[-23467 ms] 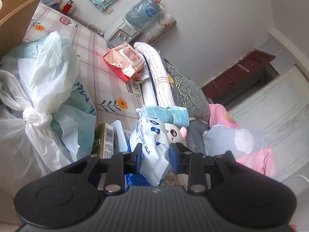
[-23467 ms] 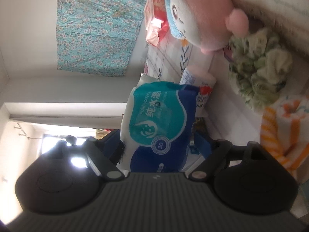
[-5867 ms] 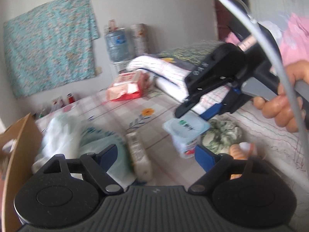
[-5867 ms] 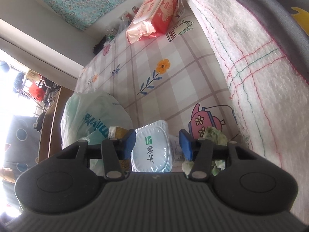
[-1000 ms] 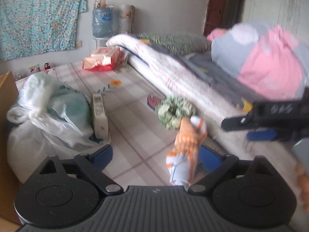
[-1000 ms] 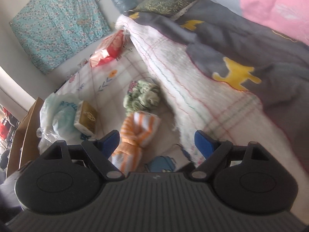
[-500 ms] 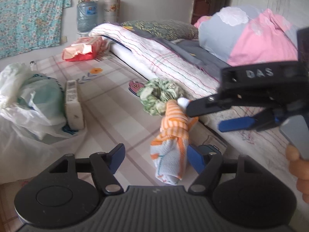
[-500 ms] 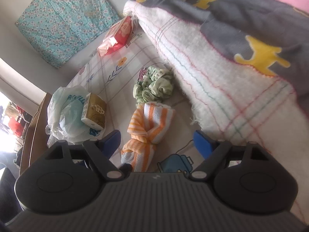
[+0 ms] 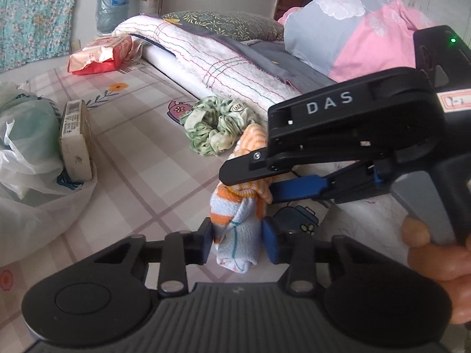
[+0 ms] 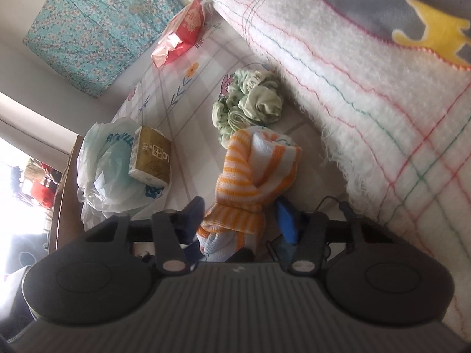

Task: Organize soft objects
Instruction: 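Close both grippers on the orange-and-white striped cloth, then lift the striped cloth with both grippers and carry it to the box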

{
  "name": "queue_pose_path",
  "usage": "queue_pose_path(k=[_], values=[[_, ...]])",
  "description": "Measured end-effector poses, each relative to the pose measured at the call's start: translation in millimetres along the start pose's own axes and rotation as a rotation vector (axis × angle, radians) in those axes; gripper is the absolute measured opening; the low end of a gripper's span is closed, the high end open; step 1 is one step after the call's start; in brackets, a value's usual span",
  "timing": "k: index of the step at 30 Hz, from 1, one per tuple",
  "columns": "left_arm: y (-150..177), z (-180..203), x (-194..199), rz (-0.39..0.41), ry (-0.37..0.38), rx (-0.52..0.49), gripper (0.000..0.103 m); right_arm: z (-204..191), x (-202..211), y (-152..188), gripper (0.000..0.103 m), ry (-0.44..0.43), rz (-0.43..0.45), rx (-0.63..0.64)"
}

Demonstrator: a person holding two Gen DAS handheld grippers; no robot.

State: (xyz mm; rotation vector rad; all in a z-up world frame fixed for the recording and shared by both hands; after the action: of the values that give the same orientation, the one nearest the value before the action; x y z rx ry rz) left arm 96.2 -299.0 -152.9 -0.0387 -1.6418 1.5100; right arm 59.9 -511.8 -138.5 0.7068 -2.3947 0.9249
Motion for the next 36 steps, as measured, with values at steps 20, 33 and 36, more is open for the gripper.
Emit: queue_pose_path(k=[20, 33, 36], values=[[-8.7, 4.3, 28.9, 0.085, -0.001, -0.015, 0.032, -12.6, 21.0, -3.6, 0.04, -0.053, 0.054, -0.016], [-30.3, -9.6, 73.4, 0.199, -0.047, -0.012, 0.033, -53.5, 39.7, -8.7, 0.04, -0.109, 0.088, 0.063], [-46.7, -29.1, 99.2, 0.261, -0.098, -0.011, 0.033, -90.9, 40.0, -16.0, 0.04, -0.17, 0.091, 0.132]])
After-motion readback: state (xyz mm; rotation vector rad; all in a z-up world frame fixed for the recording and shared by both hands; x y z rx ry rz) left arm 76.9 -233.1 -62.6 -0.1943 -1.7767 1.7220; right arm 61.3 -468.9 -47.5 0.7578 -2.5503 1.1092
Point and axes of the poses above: each gripper's, at about its wrist camera, not at the fingertips, and x roughly against the way its jaws point, z to its right, y to its underside, the point moved 6 cm from there along -x, roughly the way its jaws point, and after that the axes turned 12 degrees about z, right-handed, at the moved point
